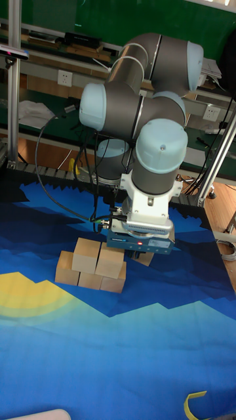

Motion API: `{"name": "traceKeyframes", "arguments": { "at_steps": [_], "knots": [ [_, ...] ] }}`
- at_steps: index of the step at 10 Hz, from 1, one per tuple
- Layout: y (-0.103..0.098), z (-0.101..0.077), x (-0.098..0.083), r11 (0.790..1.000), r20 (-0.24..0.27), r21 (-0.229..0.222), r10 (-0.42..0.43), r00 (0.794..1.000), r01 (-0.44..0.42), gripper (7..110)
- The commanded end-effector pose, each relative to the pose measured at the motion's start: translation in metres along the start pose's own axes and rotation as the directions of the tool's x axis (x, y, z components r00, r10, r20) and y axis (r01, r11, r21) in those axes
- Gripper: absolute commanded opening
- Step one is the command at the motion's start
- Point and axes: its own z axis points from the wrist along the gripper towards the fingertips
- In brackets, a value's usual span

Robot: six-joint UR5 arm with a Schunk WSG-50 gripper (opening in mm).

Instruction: Stack the blocks into a pyramid shape

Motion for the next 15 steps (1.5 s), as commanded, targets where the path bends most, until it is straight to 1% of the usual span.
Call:
{"name": "traceKeyframes", "arguments": {
  "at_steps": [1, 6, 9, 11, 13, 14, 15],
  "knots": [
    [-0.012, 0.005, 0.004, 0.999, -0.014, 0.037, 0.0, 1.0, 0.001, 7],
    [-0.014, 0.006, 0.004, 0.999, -0.015, 0.043, 0.006, 1.0, -0.006, 7],
    [-0.005, 0.004, 0.002, 1.0, -0.01, 0.018, 0.008, 1.0, -0.007, 7],
    [0.0, 0.001, 0.001, 1.0, -0.01, 0.012, 0.012, 1.0, -0.012, 7],
    [0.006, -0.001, 0.004, 1.0, -0.016, -0.011, 0.014, 1.0, -0.014, 7],
    [0.008, -0.004, 0.004, 0.999, -0.012, -0.017, 0.036, 0.999, -0.037, 7],
    [0.006, -0.013, -0.002, 0.995, 0.032, -0.007, 0.099, 0.995, -0.099, 7]
  ]
}}
